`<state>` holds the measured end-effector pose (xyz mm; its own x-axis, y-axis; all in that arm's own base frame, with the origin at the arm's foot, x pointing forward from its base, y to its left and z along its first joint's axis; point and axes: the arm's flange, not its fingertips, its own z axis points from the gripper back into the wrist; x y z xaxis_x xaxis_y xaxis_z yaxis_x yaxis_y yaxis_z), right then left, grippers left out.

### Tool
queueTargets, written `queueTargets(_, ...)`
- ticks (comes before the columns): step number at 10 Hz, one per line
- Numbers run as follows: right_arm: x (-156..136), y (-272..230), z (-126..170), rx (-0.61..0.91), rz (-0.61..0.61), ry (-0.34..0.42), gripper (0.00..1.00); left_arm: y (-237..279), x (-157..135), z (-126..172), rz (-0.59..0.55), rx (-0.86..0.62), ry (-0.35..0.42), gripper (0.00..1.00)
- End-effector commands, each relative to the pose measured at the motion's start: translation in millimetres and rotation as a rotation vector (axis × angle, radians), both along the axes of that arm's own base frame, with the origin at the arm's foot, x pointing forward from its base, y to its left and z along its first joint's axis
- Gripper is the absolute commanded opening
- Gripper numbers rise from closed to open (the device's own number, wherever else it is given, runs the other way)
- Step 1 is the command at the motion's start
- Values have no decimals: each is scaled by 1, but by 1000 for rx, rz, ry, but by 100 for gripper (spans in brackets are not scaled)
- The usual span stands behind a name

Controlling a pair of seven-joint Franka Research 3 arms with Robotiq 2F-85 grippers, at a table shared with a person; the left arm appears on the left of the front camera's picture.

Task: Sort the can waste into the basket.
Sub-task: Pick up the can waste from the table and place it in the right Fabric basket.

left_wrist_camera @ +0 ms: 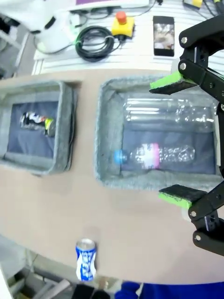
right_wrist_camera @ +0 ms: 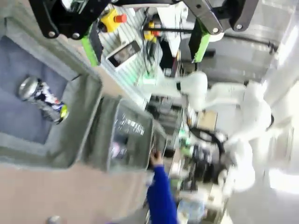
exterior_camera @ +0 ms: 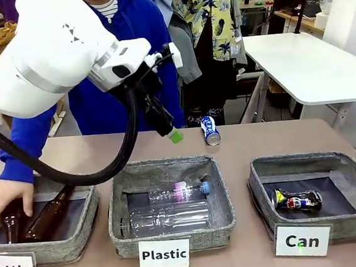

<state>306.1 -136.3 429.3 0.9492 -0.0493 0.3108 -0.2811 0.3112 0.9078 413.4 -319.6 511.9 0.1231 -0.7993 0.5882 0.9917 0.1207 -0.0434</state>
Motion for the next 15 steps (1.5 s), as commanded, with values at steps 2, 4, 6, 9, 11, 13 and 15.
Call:
queueTargets(2, 14, -2, 3, 43, -291, 76, 100, 17, -9, -7, -89, 2, 14, 100)
queueTargets(4, 19, 0, 5, 57, -368, 110, 100, 22, -11, -7, -108, 17, 25, 100)
queueTargets(6, 24, 17, 8, 51, -373, 134, 100, 45, -11, -1, -156, 73, 64, 100)
queueTargets(9, 42, 78, 20, 12, -307, 170, 100, 144, 7, 28, -57, 54, 127, 100)
queueTargets(11, 59, 133, 25, -36, -243, 185, 100, 219, 16, 38, 146, -60, 216, 100)
queueTargets(13, 77, 179, 18, -41, -146, 199, 100, 286, 21, 25, 397, -218, 463, 100)
queueTargets(15, 95, 200, 5, -21, -77, 186, 100, 352, 25, -13, 569, -475, 764, 100)
